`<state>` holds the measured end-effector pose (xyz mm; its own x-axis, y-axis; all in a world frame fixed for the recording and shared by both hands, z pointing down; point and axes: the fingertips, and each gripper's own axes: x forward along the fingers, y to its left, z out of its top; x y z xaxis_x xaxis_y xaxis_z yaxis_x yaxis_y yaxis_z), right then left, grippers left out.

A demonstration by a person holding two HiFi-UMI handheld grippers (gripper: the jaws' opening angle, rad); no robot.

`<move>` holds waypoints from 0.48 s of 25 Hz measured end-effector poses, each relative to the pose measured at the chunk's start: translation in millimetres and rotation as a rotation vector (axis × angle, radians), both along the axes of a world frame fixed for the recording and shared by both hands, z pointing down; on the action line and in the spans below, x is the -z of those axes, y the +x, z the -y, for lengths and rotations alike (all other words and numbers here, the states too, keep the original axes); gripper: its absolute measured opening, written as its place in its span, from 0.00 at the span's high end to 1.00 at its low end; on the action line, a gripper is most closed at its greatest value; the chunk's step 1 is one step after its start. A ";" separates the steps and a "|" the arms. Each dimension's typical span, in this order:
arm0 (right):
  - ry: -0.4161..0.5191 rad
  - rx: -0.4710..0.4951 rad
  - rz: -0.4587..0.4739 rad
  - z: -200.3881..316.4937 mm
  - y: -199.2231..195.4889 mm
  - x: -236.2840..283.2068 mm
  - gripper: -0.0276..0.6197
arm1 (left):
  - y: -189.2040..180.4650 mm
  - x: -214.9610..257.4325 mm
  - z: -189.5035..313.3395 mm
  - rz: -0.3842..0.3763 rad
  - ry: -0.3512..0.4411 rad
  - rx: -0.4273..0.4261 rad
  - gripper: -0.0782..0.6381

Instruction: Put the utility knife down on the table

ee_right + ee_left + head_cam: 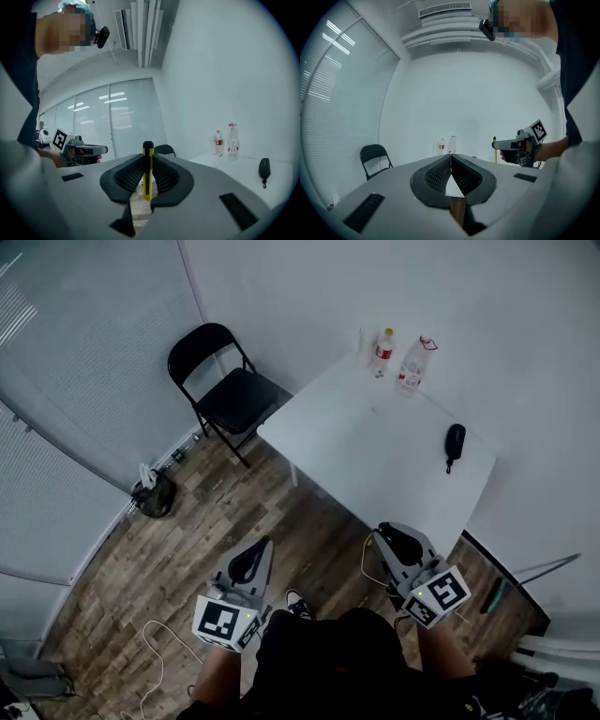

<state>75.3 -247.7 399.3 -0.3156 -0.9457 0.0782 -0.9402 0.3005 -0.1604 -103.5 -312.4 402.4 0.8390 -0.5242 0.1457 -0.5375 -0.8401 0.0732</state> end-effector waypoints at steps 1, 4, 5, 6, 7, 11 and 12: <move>-0.005 -0.021 -0.003 6.1 -1.3 -1.0 0.86 | -0.1 0.5 10.8 -0.003 0.003 -0.018 0.86; -0.025 -0.071 -0.009 20.1 2.2 -5.7 0.86 | 6.4 1.1 34.9 -0.012 0.007 -0.066 0.86; -0.032 -0.084 -0.009 23.4 5.9 -7.9 0.86 | 9.9 0.1 39.8 -0.012 0.007 -0.078 0.86; -0.038 -0.097 -0.007 26.5 10.6 -10.2 0.86 | 13.9 -1.8 43.9 -0.011 0.004 -0.087 0.86; -0.042 -0.109 -0.003 30.0 16.2 -12.3 0.86 | 18.4 -4.6 47.7 -0.008 -0.002 -0.095 0.86; -0.061 -0.129 0.008 45.3 43.4 -22.2 0.85 | 41.3 -16.4 57.6 0.015 -0.033 -0.111 0.86; -0.069 -0.129 0.009 50.3 50.9 -26.3 0.86 | 46.8 -17.9 60.1 0.020 -0.036 -0.108 0.86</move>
